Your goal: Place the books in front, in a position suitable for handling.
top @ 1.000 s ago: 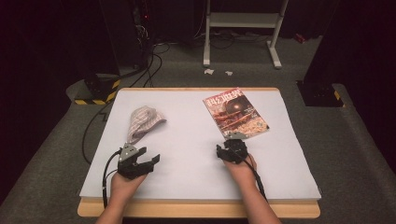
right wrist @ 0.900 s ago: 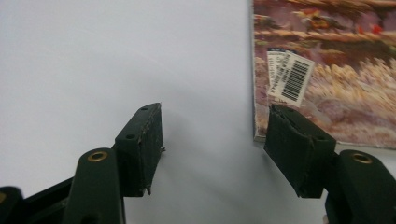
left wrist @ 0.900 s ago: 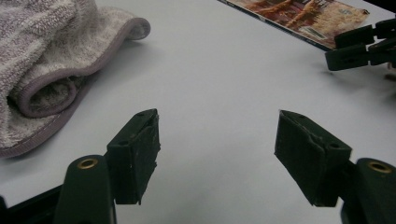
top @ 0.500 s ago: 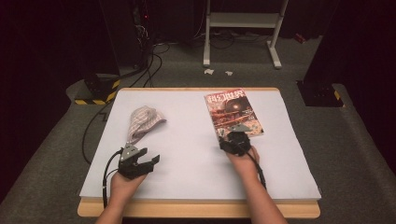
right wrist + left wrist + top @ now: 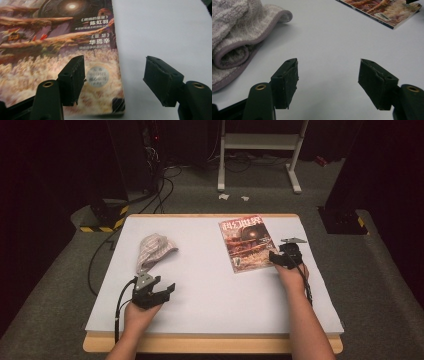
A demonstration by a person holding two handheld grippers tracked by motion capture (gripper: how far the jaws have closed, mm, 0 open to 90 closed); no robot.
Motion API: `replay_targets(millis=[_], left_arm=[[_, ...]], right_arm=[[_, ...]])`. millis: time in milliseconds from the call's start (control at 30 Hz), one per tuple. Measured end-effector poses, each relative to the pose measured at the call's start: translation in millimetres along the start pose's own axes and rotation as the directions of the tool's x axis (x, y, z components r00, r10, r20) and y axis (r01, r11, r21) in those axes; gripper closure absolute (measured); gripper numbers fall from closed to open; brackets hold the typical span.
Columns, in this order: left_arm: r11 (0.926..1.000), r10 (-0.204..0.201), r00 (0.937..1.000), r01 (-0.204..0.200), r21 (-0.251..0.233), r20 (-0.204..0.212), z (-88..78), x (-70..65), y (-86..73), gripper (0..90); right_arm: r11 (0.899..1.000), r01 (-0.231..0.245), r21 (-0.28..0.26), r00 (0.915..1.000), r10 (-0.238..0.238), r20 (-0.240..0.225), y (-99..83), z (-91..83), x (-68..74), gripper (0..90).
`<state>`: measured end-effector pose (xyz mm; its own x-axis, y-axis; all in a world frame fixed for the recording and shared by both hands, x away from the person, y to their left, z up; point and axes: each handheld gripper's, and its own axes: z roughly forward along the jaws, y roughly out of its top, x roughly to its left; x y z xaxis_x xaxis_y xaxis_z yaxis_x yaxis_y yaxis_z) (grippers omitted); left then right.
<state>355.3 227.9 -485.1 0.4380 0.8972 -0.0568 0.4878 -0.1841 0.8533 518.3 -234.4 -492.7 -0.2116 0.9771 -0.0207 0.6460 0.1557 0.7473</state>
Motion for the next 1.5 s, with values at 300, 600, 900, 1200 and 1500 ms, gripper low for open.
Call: replay_targets(millis=[300,600,900,1200,1500], left_arm=[[1.0,0.007,0.9996,-0.007,-0.003,0.026,39.0,-25.5,27.6,31.8],[0.9987,-0.015,0.9977,0.011,0.05,0.067,98.6,-46.2,46.6,33.3],[0.9943,-0.005,0.995,-0.006,0.107,0.099,147.3,-67.4,70.7,33.2],[0.9866,-0.011,0.9963,-0.003,0.163,0.085,178.3,-72.7,83.7,29.7],[0.9855,-0.024,0.9953,0.008,0.169,0.094,187.4,-72.7,83.3,27.9]], right_arm=[[0.999,-0.004,0.052,0.9957,0.009,-0.093,1.4,9.2,3.5,44.8],[0.998,0.035,0.046,0.995,-0.031,-0.095,-9.0,-3.0,26.2,44.9],[0.998,0.057,0.029,0.9912,-0.053,-0.121,-19.9,-13.2,46.7,44.9],[0.993,0.111,0.031,0.9819,-0.105,-0.158,-24.8,-20.8,63.0,44.8],[0.999,0.036,0.036,0.9827,-0.029,-0.183,-22.9,-13.2,51.2,43.1]])
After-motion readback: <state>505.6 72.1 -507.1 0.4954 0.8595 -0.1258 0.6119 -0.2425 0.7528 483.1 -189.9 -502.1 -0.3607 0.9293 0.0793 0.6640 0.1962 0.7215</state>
